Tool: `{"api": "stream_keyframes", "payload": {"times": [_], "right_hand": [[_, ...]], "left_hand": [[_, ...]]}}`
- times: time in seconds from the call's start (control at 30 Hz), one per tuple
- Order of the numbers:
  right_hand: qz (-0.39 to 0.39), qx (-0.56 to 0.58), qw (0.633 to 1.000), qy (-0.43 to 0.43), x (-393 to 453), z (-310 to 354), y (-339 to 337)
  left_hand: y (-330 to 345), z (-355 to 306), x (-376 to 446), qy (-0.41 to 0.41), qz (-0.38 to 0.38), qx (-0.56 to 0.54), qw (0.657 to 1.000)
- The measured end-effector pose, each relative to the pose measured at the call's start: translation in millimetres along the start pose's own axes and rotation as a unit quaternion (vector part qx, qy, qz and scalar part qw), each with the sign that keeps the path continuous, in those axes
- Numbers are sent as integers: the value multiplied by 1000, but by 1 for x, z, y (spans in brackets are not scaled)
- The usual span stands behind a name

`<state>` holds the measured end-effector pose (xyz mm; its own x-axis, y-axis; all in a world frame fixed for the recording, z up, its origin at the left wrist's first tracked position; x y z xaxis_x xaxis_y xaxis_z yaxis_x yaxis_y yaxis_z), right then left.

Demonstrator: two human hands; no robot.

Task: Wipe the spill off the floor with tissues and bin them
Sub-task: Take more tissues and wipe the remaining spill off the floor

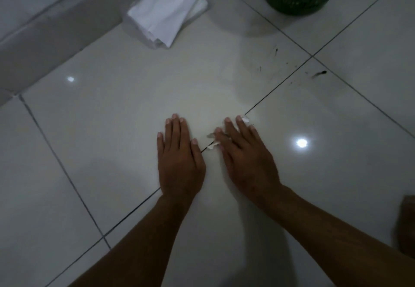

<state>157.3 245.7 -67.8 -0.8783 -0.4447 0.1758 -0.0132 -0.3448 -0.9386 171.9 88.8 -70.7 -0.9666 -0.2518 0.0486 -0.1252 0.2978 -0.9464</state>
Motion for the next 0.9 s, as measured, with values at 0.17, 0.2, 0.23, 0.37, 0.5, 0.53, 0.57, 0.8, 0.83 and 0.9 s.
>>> {"api": "stream_keyframes", "payload": {"times": [0.17, 0.2, 0.23, 0.37, 0.5, 0.53, 0.57, 0.8, 0.83, 0.9], "right_hand": [[10, 13, 993, 114, 28, 2, 2], [25, 28, 992, 122, 38, 10, 5], [42, 37, 992, 110, 43, 18, 8], [87, 29, 996, -9, 24, 26, 7], [28, 8, 998, 56, -5, -11, -10], [14, 6, 995, 102, -3, -20, -13], [6, 8, 990, 143, 2, -24, -15], [36, 27, 997, 61, -33, -14, -15], [34, 25, 997, 58, -41, -21, -19], [21, 19, 996, 89, -48, -34, -26]], "left_hand": [[0, 1, 1, -2, 8, -8, 1000], [0, 2, 1, -1, 9, -9, 1000], [0, 2, 0, 2, 10, -12, 1000], [-3, 4, -1, 9, 19, -22, 1000], [-6, 3, 0, 47, 47, -8, 998], [-6, 0, 1, 64, 54, -7, 996], [-6, -3, 2, 76, 58, -8, 995], [4, -32, 9, 127, 79, -19, 989], [6, -41, 10, 135, 81, -23, 987], [11, -55, 13, 143, 85, -26, 986]]}}
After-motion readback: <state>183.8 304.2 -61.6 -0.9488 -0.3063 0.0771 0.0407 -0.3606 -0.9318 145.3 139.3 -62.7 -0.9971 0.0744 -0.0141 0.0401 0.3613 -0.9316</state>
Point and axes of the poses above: each hand's wrist, its own x-axis towards the middle knuckle, its own y-axis out of the palm, z = x × y, the point moved 2 cm from there along x, towards the middle knuckle, and after that the axes turned 4 degrees about -y, right-handed, at the moved point
